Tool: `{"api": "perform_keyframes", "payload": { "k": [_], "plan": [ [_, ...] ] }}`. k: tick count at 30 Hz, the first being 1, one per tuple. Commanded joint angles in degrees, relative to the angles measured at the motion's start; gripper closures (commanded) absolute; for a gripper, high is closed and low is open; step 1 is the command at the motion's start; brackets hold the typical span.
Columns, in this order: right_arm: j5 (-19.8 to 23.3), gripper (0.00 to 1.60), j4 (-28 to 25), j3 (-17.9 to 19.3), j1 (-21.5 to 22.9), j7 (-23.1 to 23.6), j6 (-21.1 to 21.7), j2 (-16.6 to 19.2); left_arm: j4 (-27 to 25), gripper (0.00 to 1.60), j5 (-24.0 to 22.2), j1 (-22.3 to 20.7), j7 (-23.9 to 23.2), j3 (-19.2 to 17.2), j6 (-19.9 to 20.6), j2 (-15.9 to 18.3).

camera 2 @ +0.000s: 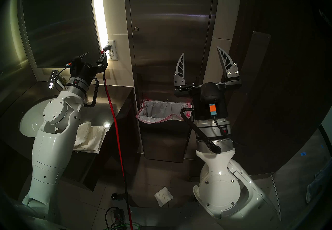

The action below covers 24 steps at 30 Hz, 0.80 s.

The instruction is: Twist key and open towel dispenser

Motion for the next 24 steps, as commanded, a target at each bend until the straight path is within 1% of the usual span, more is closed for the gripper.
{"api": "perform_keyframes", "payload": {
  "k": [1,4,5,11,16,21,24],
  "plan": [
    [0.0,0.00,-0.4,0.1,0.1,-0.1,0.0,0.0,-0.4,0.00,0.1,-0.6,0.1,-0.1,-0.2,0.0],
    [0.0,0.00,-0.4,0.1,0.2,-0.1,0.0,0.0,-0.4,0.00,0.0,-0.6,0.1,-0.1,-0.2,0.0],
    [-0.7,0.00,-0.3,0.1,0.3,-0.3,0.2,-0.1,-0.4,0.00,0.0,-0.6,0.1,-0.1,-0.2,0.0],
    [0.1,0.00,0.4,0.6,1.2,-0.1,0.1,-0.2,-0.4,0.00,0.0,-0.6,0.2,-0.1,-0.2,0.1],
    [0.8,0.00,0.9,1.0,3.3,0.1,-0.1,-1.0,-0.4,0.00,-0.1,-0.6,0.2,0.0,-0.2,0.2],
    [2.3,0.00,1.3,1.2,4.9,1.3,-0.5,-1.0,-0.4,0.00,-0.1,-0.6,0.3,0.0,-0.3,0.2],
    [3.1,0.00,2.1,1.3,6.8,2.3,0.0,-1.6,-0.4,0.00,-0.1,-0.6,0.3,0.0,-0.3,0.2]
  ]
}}
